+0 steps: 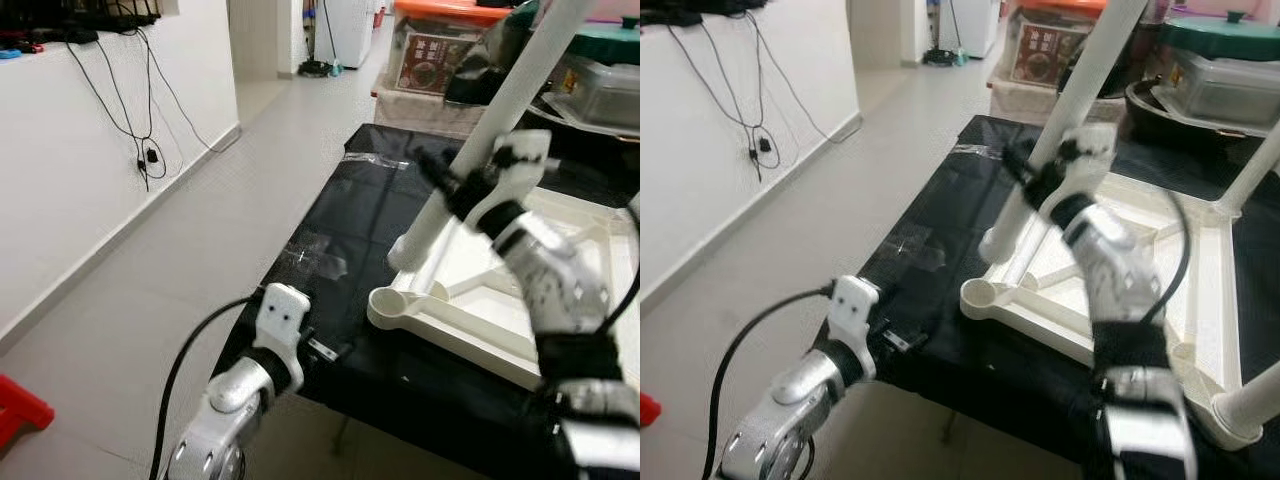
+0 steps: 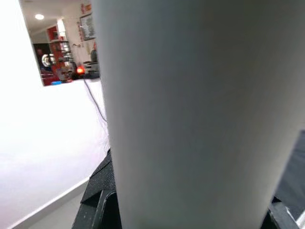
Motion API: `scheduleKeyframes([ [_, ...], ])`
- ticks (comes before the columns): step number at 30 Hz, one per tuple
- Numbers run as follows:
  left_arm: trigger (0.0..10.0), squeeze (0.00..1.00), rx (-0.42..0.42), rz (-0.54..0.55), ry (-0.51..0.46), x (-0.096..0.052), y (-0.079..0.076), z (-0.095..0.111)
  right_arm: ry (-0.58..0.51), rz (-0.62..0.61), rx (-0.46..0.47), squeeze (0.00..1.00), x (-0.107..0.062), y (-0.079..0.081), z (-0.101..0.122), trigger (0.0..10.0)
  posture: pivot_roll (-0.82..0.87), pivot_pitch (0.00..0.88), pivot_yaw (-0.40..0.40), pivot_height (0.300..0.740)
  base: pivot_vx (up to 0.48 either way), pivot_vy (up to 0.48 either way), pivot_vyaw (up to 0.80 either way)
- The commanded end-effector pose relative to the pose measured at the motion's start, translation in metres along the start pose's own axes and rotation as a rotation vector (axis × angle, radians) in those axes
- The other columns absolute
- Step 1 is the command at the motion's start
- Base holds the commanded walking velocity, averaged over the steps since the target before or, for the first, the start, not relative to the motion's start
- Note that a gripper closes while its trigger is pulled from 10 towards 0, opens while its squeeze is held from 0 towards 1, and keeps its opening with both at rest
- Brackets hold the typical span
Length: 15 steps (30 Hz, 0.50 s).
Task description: Building children table
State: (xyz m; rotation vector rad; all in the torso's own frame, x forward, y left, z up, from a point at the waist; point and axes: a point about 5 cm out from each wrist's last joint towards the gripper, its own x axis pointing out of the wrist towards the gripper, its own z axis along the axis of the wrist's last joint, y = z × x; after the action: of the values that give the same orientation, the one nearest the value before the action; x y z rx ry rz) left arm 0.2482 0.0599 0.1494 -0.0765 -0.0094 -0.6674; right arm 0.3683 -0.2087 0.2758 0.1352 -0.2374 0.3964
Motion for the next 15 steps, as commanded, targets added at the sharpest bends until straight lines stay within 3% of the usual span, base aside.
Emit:
scheduleKeyframes([
  [1, 10.0, 0.0, -0.005, -0.026, 0.01, -0.005, -0.004, 0.001, 0.029, 0.029, 0.007, 0.0, -0.001, -0.003, -0.006, 10.0, 0.07, 0.055, -0.094, 0.74, 0.0, 0.0, 0.0],
  [2, 10.0, 0.0, -0.009, -0.032, 0.016, -0.01, -0.007, 0.001, 0.045, 0.128, 0.045, 0.0, -0.002, -0.001, -0.007, 10.0, 0.08, 0.08, -0.095, 0.74, 0.0, 0.0, 0.0],
  [5, 10.0, 0.0, -0.02, -0.034, 0.031, -0.017, -0.008, 0.002, 0.045, 0.227, 0.082, 0.0, -0.006, 0.001, -0.007, 10.0, 0.09, 0.116, -0.096, 0.74, 0.0, 0.0, 0.0],
  [15, 10.0, 0.0, -0.046, -0.04, 0.08, -0.039, -0.015, 0.006, 0.076, 0.418, 0.062, 0.0, -0.009, 0.01, -0.016, 10.0, 0.11, 0.201, -0.093, 0.74, 0.0, 0.0, 0.0],
])
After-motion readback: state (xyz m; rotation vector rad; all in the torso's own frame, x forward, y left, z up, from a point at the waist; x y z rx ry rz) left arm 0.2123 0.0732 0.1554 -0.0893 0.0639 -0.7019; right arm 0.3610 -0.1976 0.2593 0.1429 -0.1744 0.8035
